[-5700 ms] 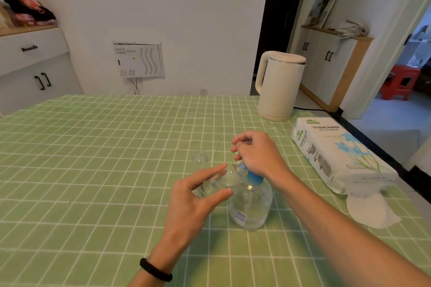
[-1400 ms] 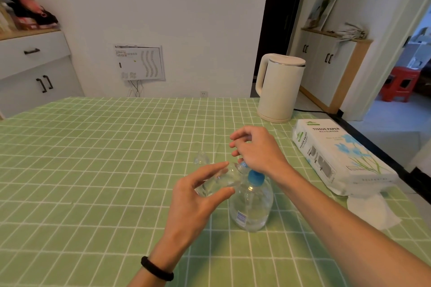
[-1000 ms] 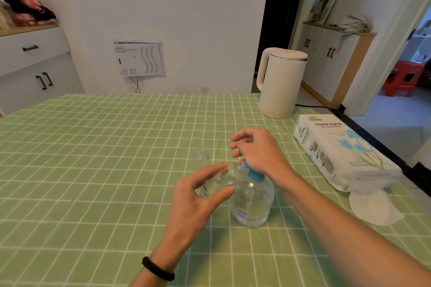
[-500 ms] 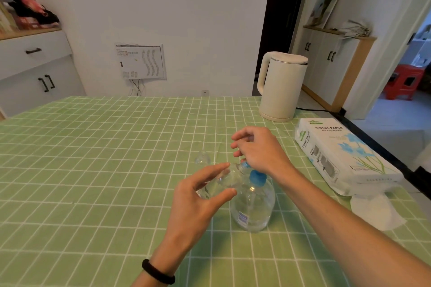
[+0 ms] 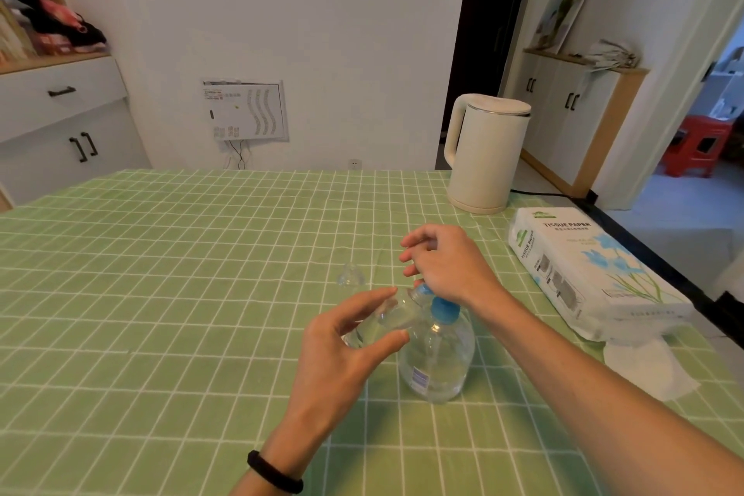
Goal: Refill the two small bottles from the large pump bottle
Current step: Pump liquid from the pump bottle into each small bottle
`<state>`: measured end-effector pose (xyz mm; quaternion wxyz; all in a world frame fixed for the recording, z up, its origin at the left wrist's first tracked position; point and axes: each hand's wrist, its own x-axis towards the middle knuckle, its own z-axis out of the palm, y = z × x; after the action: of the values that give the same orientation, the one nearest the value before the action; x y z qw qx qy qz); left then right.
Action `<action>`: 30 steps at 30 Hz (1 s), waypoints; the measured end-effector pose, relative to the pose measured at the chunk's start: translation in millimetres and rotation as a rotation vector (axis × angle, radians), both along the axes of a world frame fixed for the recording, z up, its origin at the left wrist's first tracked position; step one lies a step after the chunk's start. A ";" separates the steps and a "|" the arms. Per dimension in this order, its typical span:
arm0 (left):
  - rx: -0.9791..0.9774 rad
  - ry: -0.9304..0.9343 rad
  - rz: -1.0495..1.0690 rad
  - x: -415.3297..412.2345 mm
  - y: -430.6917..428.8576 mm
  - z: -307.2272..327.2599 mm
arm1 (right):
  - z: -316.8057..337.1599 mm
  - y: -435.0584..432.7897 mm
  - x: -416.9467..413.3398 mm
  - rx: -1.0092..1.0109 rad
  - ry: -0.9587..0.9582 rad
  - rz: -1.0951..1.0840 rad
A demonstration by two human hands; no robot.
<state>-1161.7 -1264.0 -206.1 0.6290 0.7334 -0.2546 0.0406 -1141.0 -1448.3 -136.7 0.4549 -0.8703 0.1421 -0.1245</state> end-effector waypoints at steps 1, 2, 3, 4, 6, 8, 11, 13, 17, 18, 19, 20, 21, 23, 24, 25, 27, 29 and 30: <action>0.000 -0.008 0.003 0.3 0.0 1.7 | 2.6 0.0 1.0 -0.026 -0.009 -0.001; 0.000 -0.014 0.005 0.9 0.0 3.0 | 4.5 0.2 2.0 -0.045 -0.016 -0.002; -0.001 -0.018 0.007 1.4 0.1 3.9 | 5.4 0.7 2.5 -0.052 -0.017 -0.002; -0.001 -0.019 0.008 1.8 0.3 4.5 | 5.6 1.1 2.7 -0.049 -0.013 -0.001; -0.003 -0.020 0.005 1.4 0.5 4.4 | 4.5 0.8 2.4 -0.025 -0.011 -0.006; -0.004 -0.019 0.004 1.0 0.4 3.1 | 2.9 0.1 2.0 0.003 -0.021 -0.013; -0.005 -0.010 0.007 2.3 0.2 -0.6 | -1.4 0.5 0.6 0.022 -0.018 -0.025; -0.005 0.008 0.004 1.7 -0.1 -3.1 | -5.6 1.2 -2.0 0.020 -0.001 -0.027; -0.002 0.020 -0.004 -0.2 -0.2 -3.3 | -7.1 1.2 -3.9 0.009 -0.014 -0.031; 0.004 0.016 -0.002 -0.2 0.0 -2.9 | -6.7 1.3 -4.1 0.011 -0.017 -0.032; 0.009 0.012 -0.001 -0.1 0.2 -2.4 | -6.4 1.4 -4.2 0.012 -0.019 -0.033; 0.013 0.010 0.001 0.2 0.6 -1.9 | -6.3 1.6 -4.5 0.008 -0.020 -0.032; 0.016 0.009 0.004 0.1 1.1 -1.6 | -6.4 2.0 -4.7 0.002 -0.017 -0.030; 0.015 0.009 0.006 -0.5 1.7 -0.8 | -5.3 2.1 -4.6 -0.001 -0.006 -0.022; 0.014 0.008 0.007 -1.0 1.5 0.1 | -3.7 1.9 -4.2 0.009 0.002 -0.017; 0.014 0.005 0.008 -1.4 1.1 1.3 | -1.3 1.5 -3.4 0.017 0.010 -0.011; 0.016 -0.007 0.011 -1.2 0.5 4.0 | 3.3 0.5 -1.2 -0.012 0.013 0.014; 0.013 -0.020 0.012 -0.1 0.8 6.1 | 5.7 0.7 0.3 -0.046 0.003 0.035; 0.009 -0.022 0.010 0.6 1.0 6.9 | 5.7 1.0 0.6 -0.037 -0.002 0.036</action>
<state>-1161.1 -1263.0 -199.2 0.6225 0.7371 -0.2580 0.0506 -1140.4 -1447.3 -131.0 0.4410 -0.8808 0.1238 -0.1197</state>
